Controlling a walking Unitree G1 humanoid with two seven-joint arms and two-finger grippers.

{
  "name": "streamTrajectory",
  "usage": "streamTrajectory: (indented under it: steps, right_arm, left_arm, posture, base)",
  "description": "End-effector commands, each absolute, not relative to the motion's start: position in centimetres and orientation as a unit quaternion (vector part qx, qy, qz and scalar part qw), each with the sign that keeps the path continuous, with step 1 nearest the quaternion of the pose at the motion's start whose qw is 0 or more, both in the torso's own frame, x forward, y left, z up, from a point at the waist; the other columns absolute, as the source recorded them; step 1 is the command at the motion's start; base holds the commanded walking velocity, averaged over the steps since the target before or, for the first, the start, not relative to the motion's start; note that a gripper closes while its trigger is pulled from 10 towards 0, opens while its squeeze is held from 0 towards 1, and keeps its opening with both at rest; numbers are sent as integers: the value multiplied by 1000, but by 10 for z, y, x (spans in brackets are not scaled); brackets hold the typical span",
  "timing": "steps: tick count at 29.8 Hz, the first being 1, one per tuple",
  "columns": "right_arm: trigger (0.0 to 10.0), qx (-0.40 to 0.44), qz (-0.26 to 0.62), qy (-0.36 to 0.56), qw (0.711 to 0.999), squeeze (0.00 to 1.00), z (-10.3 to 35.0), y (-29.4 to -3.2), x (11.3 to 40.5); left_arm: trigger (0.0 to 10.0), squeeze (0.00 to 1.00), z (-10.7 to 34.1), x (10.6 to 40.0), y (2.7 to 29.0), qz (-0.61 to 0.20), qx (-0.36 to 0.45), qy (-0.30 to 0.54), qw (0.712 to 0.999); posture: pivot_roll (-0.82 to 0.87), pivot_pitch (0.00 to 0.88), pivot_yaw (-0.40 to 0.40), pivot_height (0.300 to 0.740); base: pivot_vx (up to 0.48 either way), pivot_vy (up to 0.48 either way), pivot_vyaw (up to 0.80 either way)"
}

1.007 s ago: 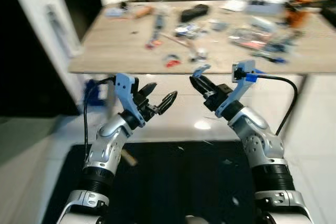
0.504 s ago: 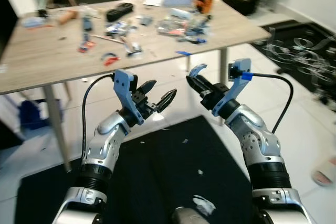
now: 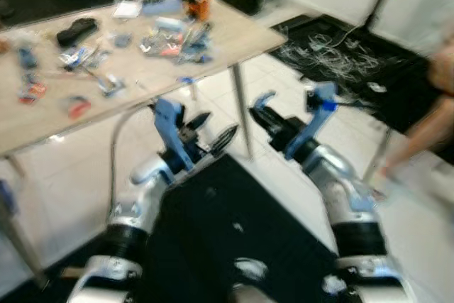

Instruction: Picking trash to rubbish bin

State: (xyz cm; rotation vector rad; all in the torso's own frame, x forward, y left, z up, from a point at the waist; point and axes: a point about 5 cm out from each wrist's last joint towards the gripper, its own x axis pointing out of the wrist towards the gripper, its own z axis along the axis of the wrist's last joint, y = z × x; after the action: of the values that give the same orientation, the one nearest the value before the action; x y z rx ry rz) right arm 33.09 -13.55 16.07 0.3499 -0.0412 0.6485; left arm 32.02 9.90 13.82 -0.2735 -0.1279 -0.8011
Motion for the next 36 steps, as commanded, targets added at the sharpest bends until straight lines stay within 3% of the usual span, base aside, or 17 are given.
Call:
streamTrajectory:
  steps: [1, 36]
  right_arm:
    - [10000, 173, 314, -13, 933, 0, 159, -137, 331]
    - [10000, 178, 316, -6, 932, 0, 158, -137, 332]
  left_arm:
    - [10000, 0, 137, 319, 97, -397, -134, -59, 906]
    - [10000, 0, 137, 321, 96, -406, -147, -56, 900]
  posture:
    - [-106, 0, 19, 740]
    - [-103, 0, 16, 740]
  base:
    - [0, 0, -763]
    - [0, 0, -763]
